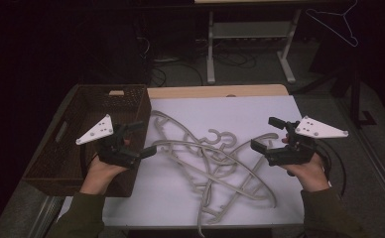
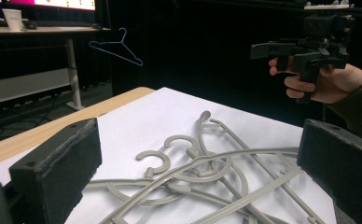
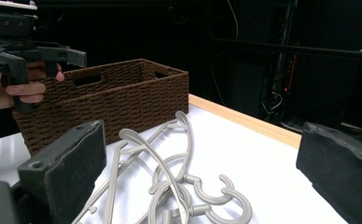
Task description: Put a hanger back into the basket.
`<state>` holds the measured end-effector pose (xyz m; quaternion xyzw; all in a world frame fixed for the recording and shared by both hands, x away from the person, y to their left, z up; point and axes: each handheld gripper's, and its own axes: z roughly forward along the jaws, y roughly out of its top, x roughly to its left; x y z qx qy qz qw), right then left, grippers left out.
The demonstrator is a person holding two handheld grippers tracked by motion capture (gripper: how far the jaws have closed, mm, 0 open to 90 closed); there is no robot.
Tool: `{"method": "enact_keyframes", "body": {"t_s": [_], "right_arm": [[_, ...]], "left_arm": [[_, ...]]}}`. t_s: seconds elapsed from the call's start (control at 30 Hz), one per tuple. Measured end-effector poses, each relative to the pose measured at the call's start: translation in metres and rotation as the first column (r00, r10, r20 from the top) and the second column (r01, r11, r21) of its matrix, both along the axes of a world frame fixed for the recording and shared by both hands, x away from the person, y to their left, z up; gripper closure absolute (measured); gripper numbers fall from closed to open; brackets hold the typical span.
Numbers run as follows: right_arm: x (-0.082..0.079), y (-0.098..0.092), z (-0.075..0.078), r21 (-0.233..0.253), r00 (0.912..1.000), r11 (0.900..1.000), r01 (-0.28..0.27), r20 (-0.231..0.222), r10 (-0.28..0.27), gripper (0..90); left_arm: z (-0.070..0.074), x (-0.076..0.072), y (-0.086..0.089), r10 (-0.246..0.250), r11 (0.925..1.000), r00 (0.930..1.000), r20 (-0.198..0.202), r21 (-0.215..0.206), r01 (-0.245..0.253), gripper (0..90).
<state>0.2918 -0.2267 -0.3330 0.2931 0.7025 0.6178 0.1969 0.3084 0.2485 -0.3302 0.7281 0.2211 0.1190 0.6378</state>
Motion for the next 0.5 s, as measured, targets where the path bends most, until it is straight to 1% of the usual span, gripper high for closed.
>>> {"method": "enact_keyframes", "body": {"t_s": [0.1,0.17,0.2,0.33,0.4,0.43,0.5], "right_arm": [[0.000,0.000,0.000,-0.006,1.0000,1.000,0.000,-0.003,0.000,0.9],[0.000,0.000,-0.001,-0.009,0.9999,1.000,0.009,-0.007,-0.009,0.9],[-0.001,0.000,-0.002,-0.019,0.9998,1.000,0.016,-0.009,-0.016,0.9],[-0.003,-0.002,-0.004,-0.019,0.9995,0.999,0.028,-0.017,-0.028,0.9],[-0.005,-0.002,-0.007,-0.031,0.9993,0.999,0.030,-0.019,-0.031,0.9],[-0.007,-0.003,-0.010,-0.051,0.9989,0.998,0.032,-0.032,-0.033,0.9],[-0.007,-0.003,-0.012,-0.055,0.9988,0.998,0.033,-0.035,-0.035,0.9]], "left_arm": [[0.001,-0.001,-0.001,-0.004,1.0000,1.0000,-0.004,0.003,0.004,0.0],[0.001,-0.001,-0.003,-0.010,0.9999,0.9999,-0.006,0.009,0.010,0.0],[0.001,-0.001,-0.004,-0.010,0.9998,0.9999,-0.010,0.014,0.011,0.0],[0.002,-0.002,-0.010,-0.022,0.9994,0.9997,-0.015,0.026,0.022,0.0],[0.003,-0.002,-0.013,-0.024,0.9991,0.9995,-0.018,0.033,0.025,0.0],[0.003,-0.001,-0.015,-0.028,0.9987,0.9995,-0.018,0.043,0.029,0.0],[0.003,-0.001,-0.020,-0.037,0.9980,0.9989,-0.028,0.050,0.038,0.0]]}}
